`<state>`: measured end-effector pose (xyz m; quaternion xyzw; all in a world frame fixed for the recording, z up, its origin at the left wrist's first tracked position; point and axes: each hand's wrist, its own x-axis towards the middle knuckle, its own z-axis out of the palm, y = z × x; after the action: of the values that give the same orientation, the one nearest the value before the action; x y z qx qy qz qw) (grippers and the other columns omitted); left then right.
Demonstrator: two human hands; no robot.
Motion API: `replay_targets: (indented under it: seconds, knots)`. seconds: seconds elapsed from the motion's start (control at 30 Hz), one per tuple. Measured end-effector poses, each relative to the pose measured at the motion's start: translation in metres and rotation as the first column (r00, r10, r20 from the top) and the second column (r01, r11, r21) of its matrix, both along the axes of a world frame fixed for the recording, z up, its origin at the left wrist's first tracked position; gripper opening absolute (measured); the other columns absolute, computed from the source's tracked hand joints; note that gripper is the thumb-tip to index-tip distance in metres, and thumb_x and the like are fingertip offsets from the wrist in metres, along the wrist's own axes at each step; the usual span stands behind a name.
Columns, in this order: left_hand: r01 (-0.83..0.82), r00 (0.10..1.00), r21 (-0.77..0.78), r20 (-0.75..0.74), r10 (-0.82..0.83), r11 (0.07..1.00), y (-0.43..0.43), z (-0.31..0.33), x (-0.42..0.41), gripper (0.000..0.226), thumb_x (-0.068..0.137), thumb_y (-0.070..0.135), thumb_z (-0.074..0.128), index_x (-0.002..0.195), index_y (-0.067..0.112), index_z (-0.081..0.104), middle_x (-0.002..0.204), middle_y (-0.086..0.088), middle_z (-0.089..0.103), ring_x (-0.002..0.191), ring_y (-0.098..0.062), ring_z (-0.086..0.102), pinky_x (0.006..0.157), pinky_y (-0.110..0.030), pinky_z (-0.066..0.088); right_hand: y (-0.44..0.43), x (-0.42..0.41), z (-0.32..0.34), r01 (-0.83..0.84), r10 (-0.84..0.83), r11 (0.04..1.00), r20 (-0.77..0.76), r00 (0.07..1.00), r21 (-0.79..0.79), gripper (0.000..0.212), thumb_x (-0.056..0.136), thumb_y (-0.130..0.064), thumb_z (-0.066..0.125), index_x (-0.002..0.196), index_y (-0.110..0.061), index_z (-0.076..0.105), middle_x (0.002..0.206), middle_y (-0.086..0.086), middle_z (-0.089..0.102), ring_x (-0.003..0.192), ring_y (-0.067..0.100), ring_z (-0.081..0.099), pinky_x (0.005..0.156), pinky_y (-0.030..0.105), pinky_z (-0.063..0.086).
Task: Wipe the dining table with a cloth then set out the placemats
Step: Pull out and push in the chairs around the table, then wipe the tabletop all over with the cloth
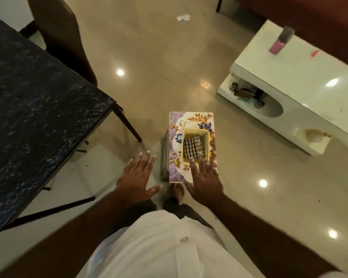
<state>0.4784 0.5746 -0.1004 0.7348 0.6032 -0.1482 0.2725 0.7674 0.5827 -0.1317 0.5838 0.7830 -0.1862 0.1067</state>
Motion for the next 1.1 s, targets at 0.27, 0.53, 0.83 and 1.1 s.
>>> replay_targets:
  seconds: [0.27,0.53,0.83,1.1]
  knots:
    - [0.175,0.984,-0.169,0.057,-0.168,0.97,0.069,-0.059,0.06,0.111,0.101,0.078,0.05,0.177,0.022,-0.009,0.187,-0.006,-0.01,0.173,-0.034,-0.004,0.139,-0.059,0.008,0.042,0.012,-0.038,0.013,0.025,0.956,0.124,0.992,-0.294,0.075,0.109,-0.061,0.036,0.166,-0.013,0.044,0.168,0.025,0.047,0.152,0.053,0.046,0.129,0.066,0.033]
    - [0.126,0.991,-0.348,-0.004,-0.136,0.929,0.095,-0.12,0.062,0.114,0.1,0.07,0.063,0.178,0.02,-0.003,0.187,-0.009,-0.002,0.172,-0.038,0.004,0.139,-0.058,0.012,0.097,-0.02,-0.076,0.029,0.07,0.87,0.182,0.981,-0.493,0.065,0.106,-0.043,0.065,0.163,-0.023,0.041,0.165,0.015,0.049,0.153,0.046,0.044,0.122,0.058,0.039]
    - [0.089,0.996,-0.371,0.011,-0.091,0.924,0.101,-0.157,0.055,0.116,0.099,0.07,0.066,0.178,0.021,-0.004,0.187,-0.007,-0.004,0.172,-0.036,0.004,0.137,-0.056,0.01,0.135,-0.031,-0.157,0.146,-0.043,0.851,0.21,0.977,-0.505,0.053,0.112,-0.044,0.05,0.162,-0.027,0.048,0.186,0.014,-0.01,0.159,0.057,0.033,0.123,0.063,0.042]
    - [0.056,0.998,-0.384,0.011,-0.056,0.922,0.107,-0.162,0.036,0.115,0.1,0.073,0.064,0.178,0.022,-0.003,0.187,-0.008,-0.007,0.173,-0.036,0.0,0.137,-0.056,0.01,0.135,-0.036,-0.186,0.206,-0.056,0.803,0.273,0.96,-0.559,0.063,0.107,-0.058,0.048,0.157,-0.019,0.052,0.186,0.01,-0.013,0.169,0.052,0.007,0.13,0.068,0.028]
